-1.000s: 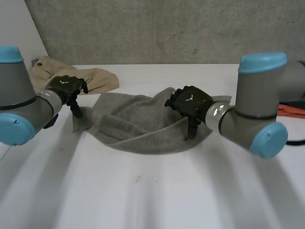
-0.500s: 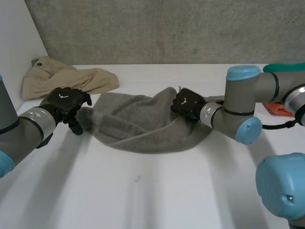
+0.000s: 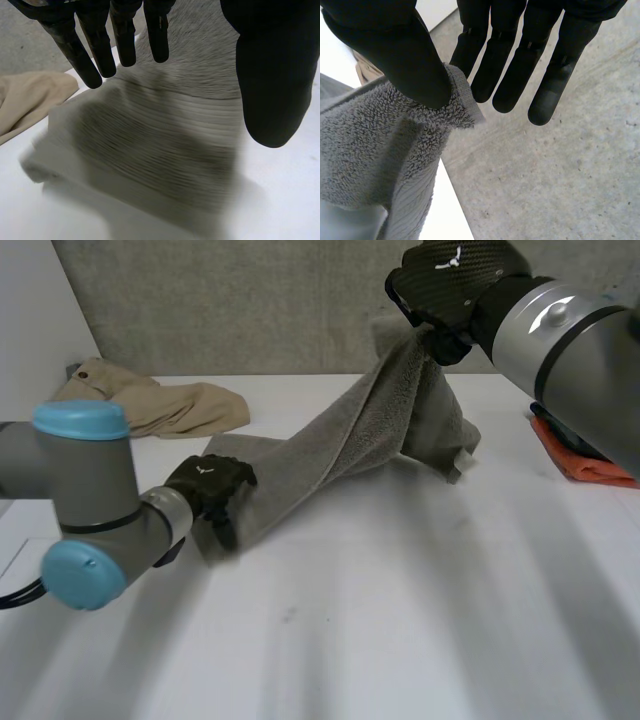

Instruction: Fold the laundry.

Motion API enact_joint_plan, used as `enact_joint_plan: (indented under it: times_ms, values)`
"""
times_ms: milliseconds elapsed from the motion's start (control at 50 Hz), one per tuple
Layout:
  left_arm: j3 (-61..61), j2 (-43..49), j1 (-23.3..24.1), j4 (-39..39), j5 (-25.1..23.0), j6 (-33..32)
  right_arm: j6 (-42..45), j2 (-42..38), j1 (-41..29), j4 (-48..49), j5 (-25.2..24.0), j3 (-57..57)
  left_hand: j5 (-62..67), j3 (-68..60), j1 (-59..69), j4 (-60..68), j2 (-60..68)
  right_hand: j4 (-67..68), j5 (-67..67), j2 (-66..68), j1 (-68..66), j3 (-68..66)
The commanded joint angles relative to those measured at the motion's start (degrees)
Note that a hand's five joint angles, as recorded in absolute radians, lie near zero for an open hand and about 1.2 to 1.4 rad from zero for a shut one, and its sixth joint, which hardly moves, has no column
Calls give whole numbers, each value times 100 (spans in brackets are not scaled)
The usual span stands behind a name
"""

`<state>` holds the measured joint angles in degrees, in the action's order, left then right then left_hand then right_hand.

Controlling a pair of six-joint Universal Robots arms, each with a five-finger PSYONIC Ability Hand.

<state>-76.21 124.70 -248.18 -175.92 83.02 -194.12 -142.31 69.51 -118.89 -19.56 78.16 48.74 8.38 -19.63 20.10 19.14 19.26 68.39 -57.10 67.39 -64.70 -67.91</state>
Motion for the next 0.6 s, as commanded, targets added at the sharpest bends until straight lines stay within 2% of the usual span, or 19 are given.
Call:
enact_joint_plan:
  times_ms: [20, 60, 140, 180, 280, 420, 520, 600]
  values:
    - [932, 661, 296, 118, 698, 488, -60, 493, -301, -242, 208, 285, 979, -854, 807, 904, 892, 1161, -1290, 1261, -1530, -1209]
    - [1046, 740, 393, 268, 646, 647, -60, 510, -310, -233, 296, 302, 1301, -1176, 1129, 1226, 1213, 1161, -1290, 1261, -1530, -1209]
    - [1179, 776, 691, 891, 198, 1033, -25, 397, -362, -242, 533, 311, 1336, -1211, 1164, 1261, 1248, 1161, -1290, 1261, -1530, -1209]
    - [1117, 697, 727, 1006, 162, 1095, -16, 335, -398, -242, 578, 320, 1336, -1211, 1164, 1261, 1248, 1161, -1290, 1261, -1530, -1209]
    - [530, -100, 517, 911, 547, 1166, 98, 168, -477, -233, 665, 250, 1219, -1094, 1047, 1144, 1131, 1161, -1290, 1261, -1530, -1209]
    - [-253, -999, 393, 498, 707, 1315, 151, 194, -723, -242, 868, 83, 160, -34, -12, 84, 72, 1161, -1290, 1261, -1530, -1209]
    - [-386, -992, 735, 313, 724, 1753, 151, 299, -995, -277, 1104, -14, -838, 963, -1010, -914, -926, 1161, -1290, 1261, -1530, -1209]
    - [-228, -667, 1087, 260, 838, 2106, 151, 370, -1197, -329, 1324, -136, -838, 963, -1010, -914, -926, 1161, -1290, 1261, -1530, -1209]
